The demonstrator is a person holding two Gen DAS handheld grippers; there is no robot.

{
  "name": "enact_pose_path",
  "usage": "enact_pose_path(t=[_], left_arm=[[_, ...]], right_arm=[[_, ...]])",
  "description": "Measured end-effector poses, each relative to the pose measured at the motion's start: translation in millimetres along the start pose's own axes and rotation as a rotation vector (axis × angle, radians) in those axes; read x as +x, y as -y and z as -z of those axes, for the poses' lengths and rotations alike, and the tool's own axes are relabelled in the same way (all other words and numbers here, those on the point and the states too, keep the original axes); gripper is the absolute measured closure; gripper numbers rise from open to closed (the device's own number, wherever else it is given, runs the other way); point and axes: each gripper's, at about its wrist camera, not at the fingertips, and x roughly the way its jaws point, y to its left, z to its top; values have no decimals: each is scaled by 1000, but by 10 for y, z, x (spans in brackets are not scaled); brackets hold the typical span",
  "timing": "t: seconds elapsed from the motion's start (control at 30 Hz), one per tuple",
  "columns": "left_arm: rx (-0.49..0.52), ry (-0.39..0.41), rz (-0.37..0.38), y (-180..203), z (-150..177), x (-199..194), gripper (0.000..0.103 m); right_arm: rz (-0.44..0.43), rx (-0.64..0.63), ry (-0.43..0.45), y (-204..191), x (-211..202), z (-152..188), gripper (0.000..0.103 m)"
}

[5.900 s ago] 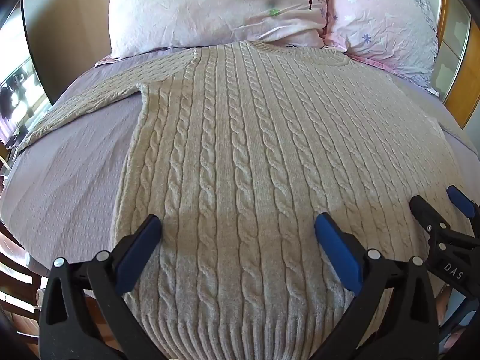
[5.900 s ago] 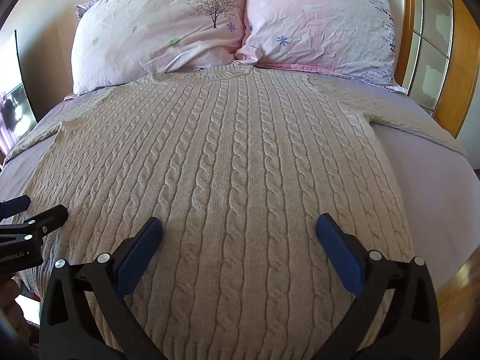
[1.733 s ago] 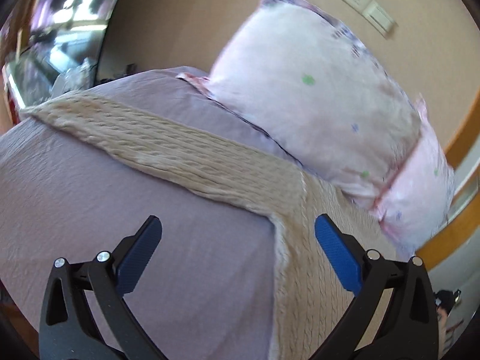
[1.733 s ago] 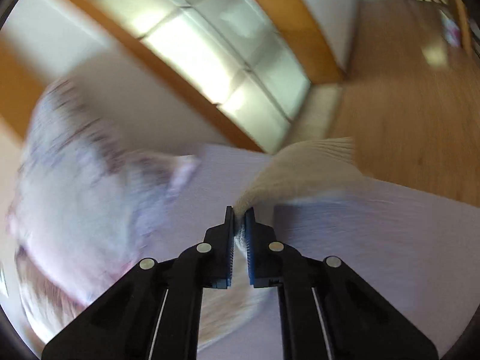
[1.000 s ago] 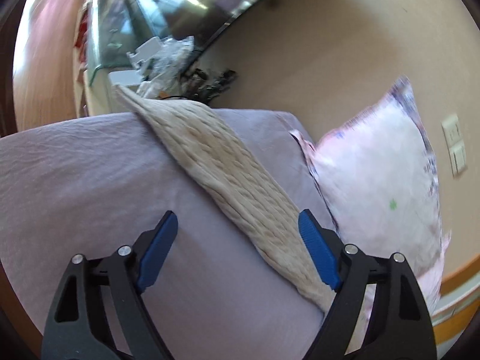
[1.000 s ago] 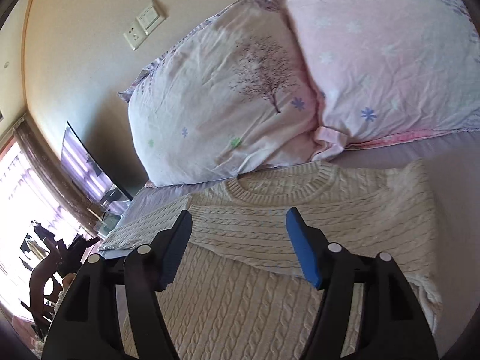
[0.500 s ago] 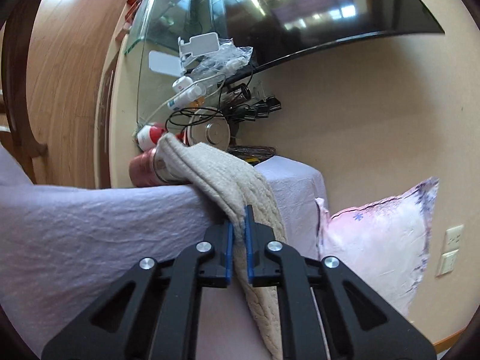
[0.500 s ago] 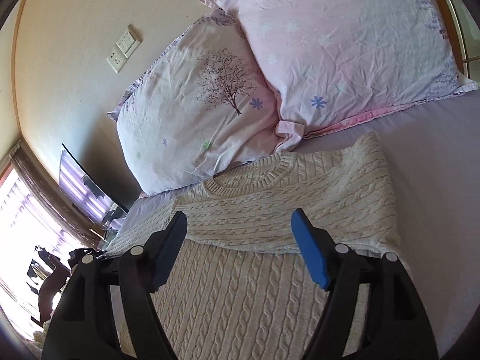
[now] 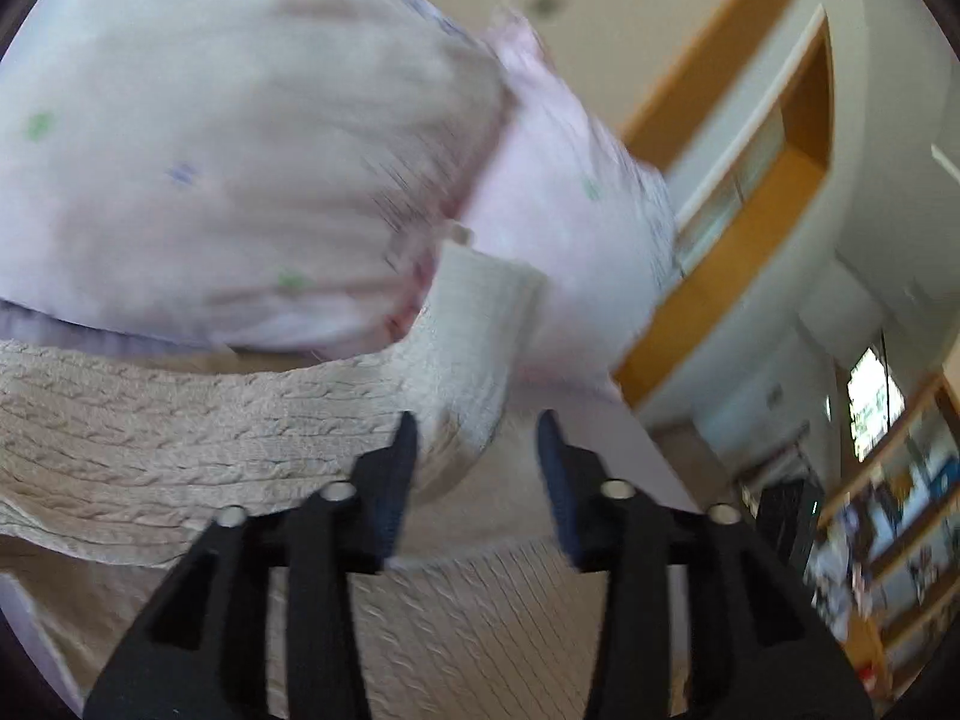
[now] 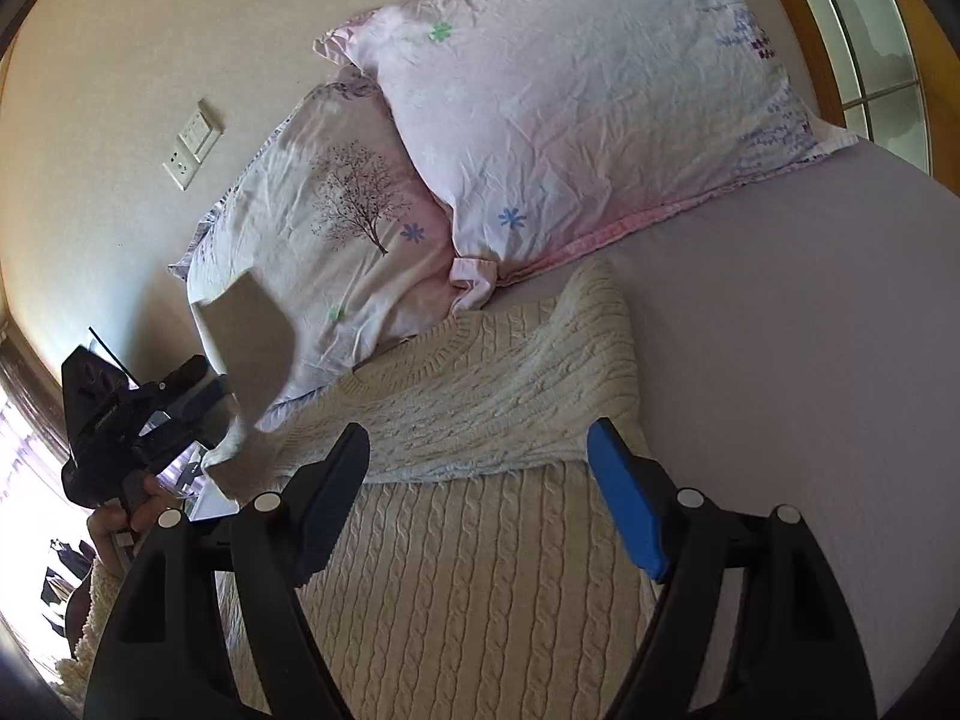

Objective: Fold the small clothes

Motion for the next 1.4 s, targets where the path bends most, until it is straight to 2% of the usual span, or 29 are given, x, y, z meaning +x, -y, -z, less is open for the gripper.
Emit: enact_pose_path(t=[0.07,0.1,0.13,0.17,0.2,0.23,0.3,0.33,0.43,0.5,0.6,0.67,0.73,0.8,0.83,0.87,0.9,0.93,0.97,1.0,1.03,1.13,1.23,1.33,1.4], left_arm=[[78,-114,16,239,196,246,49],[92,-130,42,255,307,162,44],[86,-120,58,204,396,-18,33],[78,-111,59,156,430,-141,28],[65,-93,57,23,470,-384,24],[58,-73,53,-101,616,-738,24],[56,-72,41,-320,730,-1166,24],[45,-67,9,-452,931,-1522,24],[-2,-52,-18,-682,1528,-2153,21],[-58,-52,-13,-780,1920,-2391,19],[-150,-88,-15,-920,2380,-2406,19],[-204,-144,-70,-1026,2595,-2274,19],[-246,-177,-67,-1095,2681,-2074,21],[-276,-177,-22,-1113,2717,-1958,21],[-291,-176,0,-1111,2727,-1892,24],[-303,-181,13,-1100,2729,-1836,27],[-312,-184,23,-1091,2727,-1805,37],[-337,-188,36,-1113,2725,-1741,51],[-360,-192,50,-1126,2722,-1727,61],[-389,-198,71,-1156,2734,-1703,83],[-416,-209,87,-1169,2739,-1682,94],[-438,-209,94,-1088,2701,-1719,97],[-411,-134,146,-937,2432,-1875,97],[-311,-14,147,-775,1806,-1975,97],[-286,76,136,-770,1382,-1914,97]], right_arm=[[-8,-4,-21,74,-139,88,26],[-13,-16,-27,106,-229,138,26],[-18,-31,-35,162,-342,201,26],[-36,-40,-50,224,-442,268,25],[-70,-42,-69,292,-538,349,25],[-107,-41,-91,348,-618,428,25],[-186,-43,-158,468,-786,641,25],[-209,-51,-185,505,-861,741,25],[-287,-79,-277,595,-1108,1095,25],[-306,-48,-347,684,-1151,1307,25],[-270,0,-432,795,-994,1534,25],[-260,29,-470,837,-837,1621,25],[-315,59,-476,852,-703,1665,25],[-383,81,-473,832,-591,1694,26],[-404,86,-470,820,-554,1705,27],[-431,82,-462,804,-507,1719,33],[-447,87,-462,790,-477,1737,42],[-471,89,-459,772,-453,1764,51],[-494,84,-456,744,-438,1786,74],[-503,73,-458,709,-429,1811,93],[-503,59,-454,674,-441,1810,95],[-545,21,-405,546,-583,1741,96],[-596,-51,-294,295,-765,1365,96],[-595,-162,-173,-77,-797,798,96],[-573,-208,-99,-272,-676,395,96]])
